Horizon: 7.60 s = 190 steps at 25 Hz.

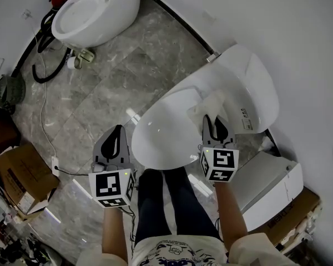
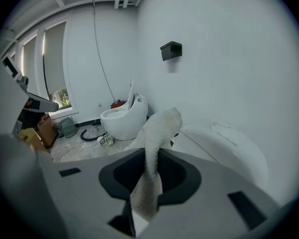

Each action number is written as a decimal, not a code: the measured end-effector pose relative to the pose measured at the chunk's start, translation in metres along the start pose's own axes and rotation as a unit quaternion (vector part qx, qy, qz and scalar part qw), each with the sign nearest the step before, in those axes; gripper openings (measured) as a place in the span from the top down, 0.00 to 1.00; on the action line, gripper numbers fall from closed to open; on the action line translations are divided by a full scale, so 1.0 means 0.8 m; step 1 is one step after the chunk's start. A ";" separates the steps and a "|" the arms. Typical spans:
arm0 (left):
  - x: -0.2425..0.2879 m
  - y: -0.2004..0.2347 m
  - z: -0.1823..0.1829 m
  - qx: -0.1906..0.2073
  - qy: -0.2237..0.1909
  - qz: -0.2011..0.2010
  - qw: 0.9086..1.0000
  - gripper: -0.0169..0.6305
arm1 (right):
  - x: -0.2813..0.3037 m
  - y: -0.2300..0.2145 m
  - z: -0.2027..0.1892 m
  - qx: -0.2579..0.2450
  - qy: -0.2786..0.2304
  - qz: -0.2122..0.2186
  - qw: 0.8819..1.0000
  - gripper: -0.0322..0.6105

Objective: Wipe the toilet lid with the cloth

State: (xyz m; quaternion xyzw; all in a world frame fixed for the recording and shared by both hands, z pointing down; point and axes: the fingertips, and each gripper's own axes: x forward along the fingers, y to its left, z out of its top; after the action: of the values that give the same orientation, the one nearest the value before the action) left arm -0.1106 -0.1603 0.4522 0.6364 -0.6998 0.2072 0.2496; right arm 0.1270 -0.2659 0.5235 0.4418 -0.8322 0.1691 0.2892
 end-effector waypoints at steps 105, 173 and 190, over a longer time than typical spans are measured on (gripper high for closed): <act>-0.175 0.138 -0.246 -0.088 0.040 0.083 0.992 0.96 | 0.052 0.426 -0.346 -0.245 0.230 0.320 0.886 0.85; -0.053 -0.010 -0.157 -0.002 0.055 -0.032 0.998 0.96 | 0.071 -0.047 -0.297 -0.134 0.219 0.134 0.957 0.85; -0.071 0.001 -0.167 0.016 0.051 -0.065 0.996 0.96 | 0.024 -0.051 -0.344 -0.049 0.239 0.027 0.969 0.85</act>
State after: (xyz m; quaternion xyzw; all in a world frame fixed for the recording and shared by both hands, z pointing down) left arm -0.0961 -0.0341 0.5232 0.6732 -0.6395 0.2340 0.2881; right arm 0.2440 -0.1531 0.7497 0.3511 -0.7576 0.2371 0.4965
